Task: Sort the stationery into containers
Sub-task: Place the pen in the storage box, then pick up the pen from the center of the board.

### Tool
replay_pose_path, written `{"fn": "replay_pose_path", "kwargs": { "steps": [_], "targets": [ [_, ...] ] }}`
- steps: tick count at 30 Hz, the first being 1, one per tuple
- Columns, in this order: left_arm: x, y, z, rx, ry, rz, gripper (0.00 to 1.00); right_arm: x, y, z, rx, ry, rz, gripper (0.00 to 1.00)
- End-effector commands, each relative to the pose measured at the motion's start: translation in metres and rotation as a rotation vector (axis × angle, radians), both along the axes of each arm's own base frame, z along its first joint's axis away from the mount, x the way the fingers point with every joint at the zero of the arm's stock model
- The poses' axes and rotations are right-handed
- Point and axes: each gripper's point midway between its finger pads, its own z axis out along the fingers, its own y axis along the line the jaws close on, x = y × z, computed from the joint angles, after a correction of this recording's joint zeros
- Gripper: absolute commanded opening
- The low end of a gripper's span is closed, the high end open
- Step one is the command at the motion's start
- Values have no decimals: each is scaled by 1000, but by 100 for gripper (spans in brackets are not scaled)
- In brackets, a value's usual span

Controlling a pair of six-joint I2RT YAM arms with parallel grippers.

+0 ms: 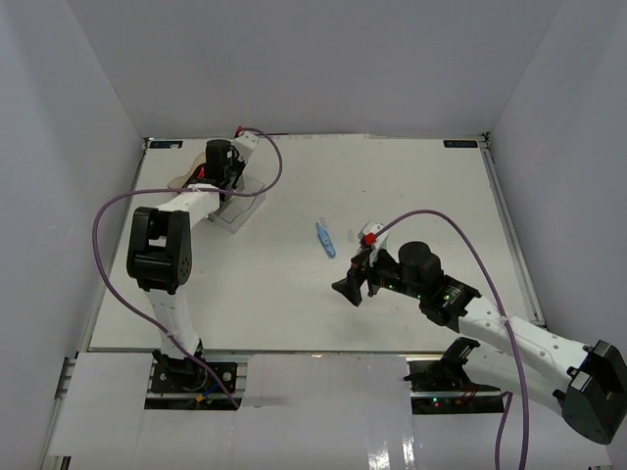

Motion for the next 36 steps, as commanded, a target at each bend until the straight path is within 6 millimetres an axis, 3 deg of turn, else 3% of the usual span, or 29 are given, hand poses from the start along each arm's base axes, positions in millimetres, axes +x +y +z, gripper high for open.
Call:
{"fn": "replay_pose_path", "kwargs": {
  "steps": [1,8,13,16,20,21,24,25,27,28,32,34,36],
  "targets": [
    [-1,7,9,-3,-17,27,32,3,-3,6,17,-29,-18,92],
    [-5,9,-6,-23,13,51,48,6,-11,4,-4,-22,-61,92],
    [-8,11,-17,-50,30,81,54,7,-15,0,-25,0,-90,92],
    [-8,10,-1,-96,10,111,56,10,-18,0,-26,5,-115,92],
    [-14,-1,46,-240,-27,129,61,21,-21,5,-36,1,-168,92],
    [-20,-5,70,-296,-60,131,63,25,-24,4,-47,13,-192,92],
    [-39,-17,90,-393,-54,101,75,43,-28,8,-63,44,-271,94],
    [-50,-19,108,-444,-69,105,79,48,-29,5,-89,66,-290,95],
    [-68,-25,109,-496,-35,99,92,57,-33,-5,-131,105,-334,96],
    [-80,-33,126,-567,-42,79,96,63,-31,-1,-133,106,-343,96],
    [-117,-43,136,-680,-5,68,98,81,-37,-15,-189,173,-421,98],
    [-135,-48,124,-717,35,62,98,87,-38,-26,-194,230,-465,100],
    [-152,-48,131,-748,21,55,98,90,-37,-36,-202,267,-480,100]
  ]
}}
